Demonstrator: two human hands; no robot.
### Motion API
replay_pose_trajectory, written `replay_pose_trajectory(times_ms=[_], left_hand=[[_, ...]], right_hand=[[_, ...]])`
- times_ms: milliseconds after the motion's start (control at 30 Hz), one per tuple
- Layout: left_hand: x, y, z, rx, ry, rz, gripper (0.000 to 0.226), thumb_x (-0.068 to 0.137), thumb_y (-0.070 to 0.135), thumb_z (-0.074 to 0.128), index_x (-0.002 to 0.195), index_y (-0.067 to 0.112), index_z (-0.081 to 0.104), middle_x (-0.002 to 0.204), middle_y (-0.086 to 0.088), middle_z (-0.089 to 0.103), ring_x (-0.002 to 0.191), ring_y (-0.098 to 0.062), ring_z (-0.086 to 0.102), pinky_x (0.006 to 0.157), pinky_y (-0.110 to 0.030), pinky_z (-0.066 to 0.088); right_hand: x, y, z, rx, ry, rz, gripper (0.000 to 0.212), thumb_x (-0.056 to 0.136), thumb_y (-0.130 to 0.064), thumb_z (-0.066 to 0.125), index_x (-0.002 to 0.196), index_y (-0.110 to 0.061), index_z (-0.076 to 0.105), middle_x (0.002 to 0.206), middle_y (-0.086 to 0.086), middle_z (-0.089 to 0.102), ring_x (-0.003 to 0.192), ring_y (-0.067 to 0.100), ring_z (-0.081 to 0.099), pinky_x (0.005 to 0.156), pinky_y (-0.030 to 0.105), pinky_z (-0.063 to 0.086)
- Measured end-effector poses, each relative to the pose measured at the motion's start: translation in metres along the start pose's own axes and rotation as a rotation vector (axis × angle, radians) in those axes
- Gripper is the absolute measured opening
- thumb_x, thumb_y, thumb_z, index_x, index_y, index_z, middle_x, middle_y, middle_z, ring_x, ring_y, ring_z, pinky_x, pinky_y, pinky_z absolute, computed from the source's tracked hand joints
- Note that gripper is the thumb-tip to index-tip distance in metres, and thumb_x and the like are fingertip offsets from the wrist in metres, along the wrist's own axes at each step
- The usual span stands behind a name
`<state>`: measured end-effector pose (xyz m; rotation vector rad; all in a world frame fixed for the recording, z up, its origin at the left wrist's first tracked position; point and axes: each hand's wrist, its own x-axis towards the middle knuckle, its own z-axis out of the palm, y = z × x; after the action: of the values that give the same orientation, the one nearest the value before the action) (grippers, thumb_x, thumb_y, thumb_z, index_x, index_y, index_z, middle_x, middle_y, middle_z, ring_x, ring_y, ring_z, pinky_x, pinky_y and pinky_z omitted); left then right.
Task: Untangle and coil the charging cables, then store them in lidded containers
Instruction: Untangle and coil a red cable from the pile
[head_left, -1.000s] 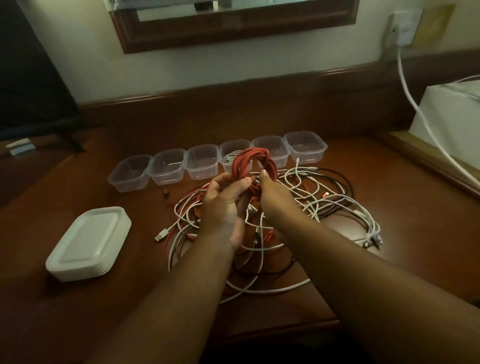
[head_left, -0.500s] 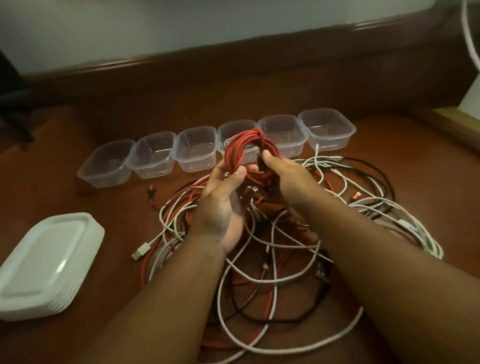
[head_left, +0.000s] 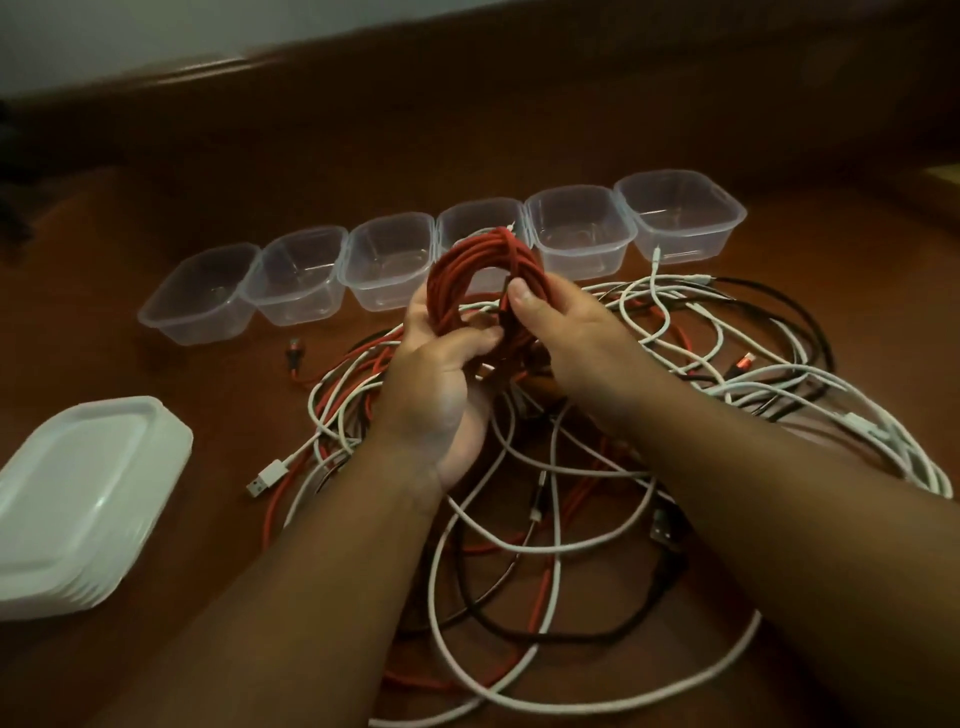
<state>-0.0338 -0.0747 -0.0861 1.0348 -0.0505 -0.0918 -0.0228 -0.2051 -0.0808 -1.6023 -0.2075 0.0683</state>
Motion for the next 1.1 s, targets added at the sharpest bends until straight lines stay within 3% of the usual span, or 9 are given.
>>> replay_pose_trajectory(times_ms=[200,400,533,600,667,733,833,967,1100], left_hand=[[-0.005,0.001,0.004,0.002,0.011,-0.019,0.063,0.083,-0.011,0.037,0.139,0.017,0.044,0.113,-0.022,0.065,0.109,-0.035,0.064,0.088,-0.048,0.056],[-0.006,0.006,0.003,0.016,-0.013,-0.071,0.059,0.081,-0.012,0.032,0.131,0.01,0.053,0.096,-0.013,0.071,0.093,-0.027,0.069,0.078,-0.043,0.057],[-0.007,0.008,0.004,0.069,-0.027,-0.089,0.053,0.084,-0.01,0.034,0.13,0.008,0.055,0.101,-0.014,0.07,0.091,-0.025,0.071,0.073,-0.041,0.059],[-0.006,0.01,0.003,0.14,-0.027,-0.1,0.044,0.09,-0.004,0.037,0.126,0.009,0.058,0.105,-0.016,0.069,0.098,-0.028,0.069,0.077,-0.043,0.06],[-0.007,0.011,0.003,0.205,-0.071,-0.142,0.031,0.096,0.006,0.039,0.117,0.01,0.062,0.099,-0.011,0.071,0.089,-0.024,0.069,0.067,-0.035,0.058],[-0.009,0.012,0.003,0.187,-0.114,-0.195,0.026,0.097,0.009,0.038,0.11,0.009,0.061,0.085,-0.006,0.07,0.072,-0.017,0.067,0.055,-0.026,0.053],[-0.01,0.012,0.002,0.166,-0.127,-0.178,0.027,0.098,0.007,0.041,0.116,0.007,0.061,0.093,-0.009,0.069,0.075,-0.017,0.068,0.057,-0.027,0.054],[-0.011,0.014,0.004,0.228,-0.126,-0.181,0.033,0.09,-0.008,0.033,0.093,0.012,0.059,0.072,-0.005,0.057,0.057,-0.014,0.05,0.05,-0.024,0.039],[-0.012,0.018,0.005,0.371,-0.091,-0.209,0.039,0.082,-0.014,0.032,0.086,0.014,0.059,0.066,-0.004,0.05,0.053,-0.012,0.046,0.048,-0.023,0.035]], right_hand=[[-0.009,-0.002,0.0,-0.046,-0.044,-0.071,0.011,0.103,-0.036,0.045,0.11,-0.036,0.053,0.115,-0.001,0.066,0.111,0.013,0.062,0.101,0.043,0.05],[-0.012,-0.002,0.002,-0.099,-0.061,-0.209,0.011,0.103,-0.033,0.044,0.11,-0.04,0.048,0.112,-0.012,0.062,0.108,0.001,0.06,0.092,0.023,0.05],[-0.012,-0.001,0.002,-0.105,-0.052,-0.27,0.016,0.104,-0.029,0.045,0.118,-0.034,0.05,0.115,-0.006,0.065,0.112,0.005,0.061,0.098,0.032,0.052],[-0.013,-0.001,0.002,-0.167,-0.026,-0.307,0.018,0.102,-0.032,0.046,0.119,-0.027,0.051,0.112,-0.005,0.064,0.107,0.005,0.062,0.095,0.035,0.053],[-0.015,-0.003,0.001,-0.247,-0.008,-0.353,0.025,0.099,-0.037,0.047,0.119,-0.021,0.051,0.108,-0.002,0.061,0.101,0.01,0.061,0.089,0.04,0.055],[-0.016,-0.005,0.0,-0.358,-0.004,-0.412,0.028,0.096,-0.039,0.049,0.117,-0.02,0.051,0.105,-0.001,0.059,0.095,0.013,0.059,0.083,0.039,0.054],[-0.013,-0.008,-0.002,-0.514,-0.007,-0.503,0.021,0.095,-0.039,0.05,0.111,-0.025,0.049,0.1,-0.003,0.058,0.091,0.013,0.057,0.076,0.033,0.051],[-0.013,-0.008,-0.005,-0.318,-0.007,-0.443,0.004,0.101,-0.033,0.048,0.102,-0.03,0.049,0.086,-0.016,0.058,0.078,-0.005,0.056,0.067,0.014,0.042],[-0.01,-0.009,-0.005,-0.057,-0.086,-0.215,0.014,0.104,-0.026,0.044,0.115,-0.022,0.053,0.087,-0.021,0.066,0.083,-0.008,0.065,0.07,0.016,0.049]])
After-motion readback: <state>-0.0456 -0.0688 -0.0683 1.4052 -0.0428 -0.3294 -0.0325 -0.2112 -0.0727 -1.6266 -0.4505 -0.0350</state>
